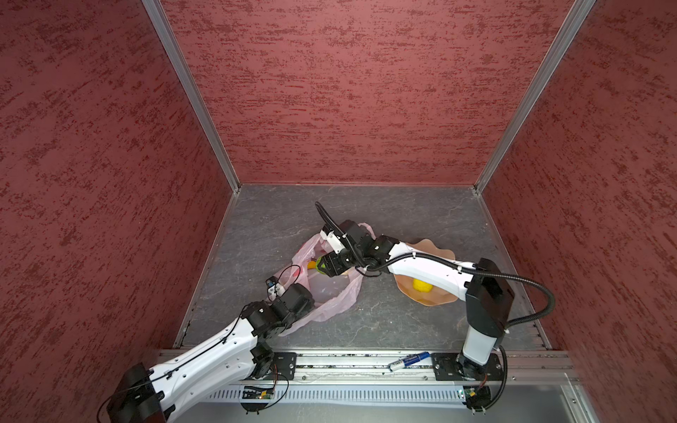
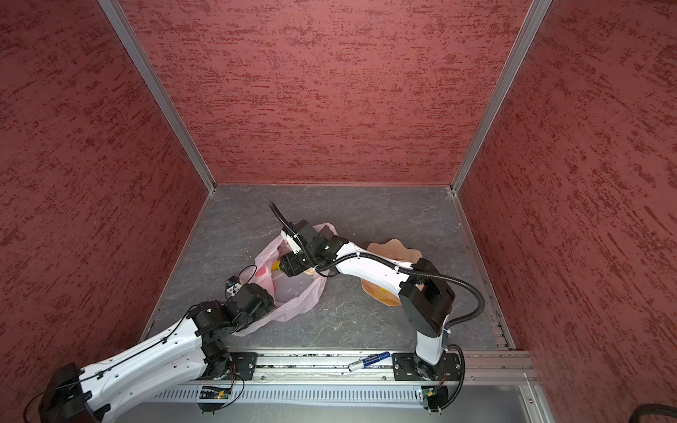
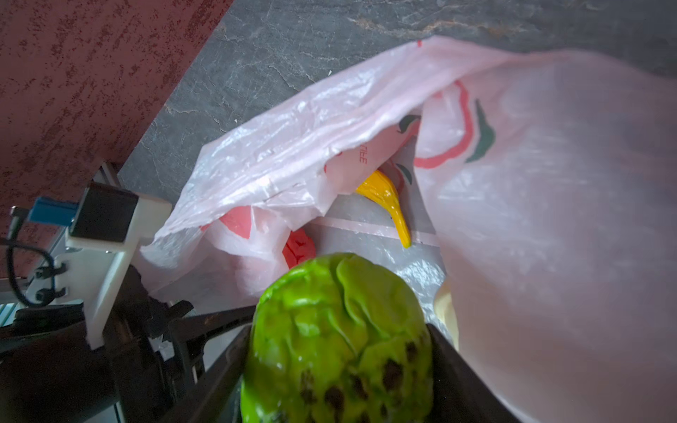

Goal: Take the fake fruits out of the plastic bag
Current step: 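Lift the green fruit out of the bag toward the bowl with the right gripper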

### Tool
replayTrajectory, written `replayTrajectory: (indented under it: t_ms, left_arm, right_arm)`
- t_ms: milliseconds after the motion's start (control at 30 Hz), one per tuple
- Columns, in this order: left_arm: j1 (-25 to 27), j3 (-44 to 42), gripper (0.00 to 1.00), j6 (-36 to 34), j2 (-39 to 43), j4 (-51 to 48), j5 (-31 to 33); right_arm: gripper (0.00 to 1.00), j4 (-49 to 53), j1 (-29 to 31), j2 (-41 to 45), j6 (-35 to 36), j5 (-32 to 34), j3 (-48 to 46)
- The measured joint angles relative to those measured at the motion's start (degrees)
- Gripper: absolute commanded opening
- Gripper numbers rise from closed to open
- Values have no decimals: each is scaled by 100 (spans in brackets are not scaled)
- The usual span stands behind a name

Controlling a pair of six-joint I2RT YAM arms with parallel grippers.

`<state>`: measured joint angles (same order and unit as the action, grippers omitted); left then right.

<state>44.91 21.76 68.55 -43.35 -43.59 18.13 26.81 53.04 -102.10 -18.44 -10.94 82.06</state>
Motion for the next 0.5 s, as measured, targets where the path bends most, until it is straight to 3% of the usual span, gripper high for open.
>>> replayTrajectory:
  t_ms: [300,500]
  left_arm:
    - [-2,0,98,0,-22,17,0]
    - [-2,0,98,0,-22,15,0]
  right_arm:
    - [50,544,-33,1266,-90,610,-632]
    - [50,1071,-496,2234,-201,1161,-1012]
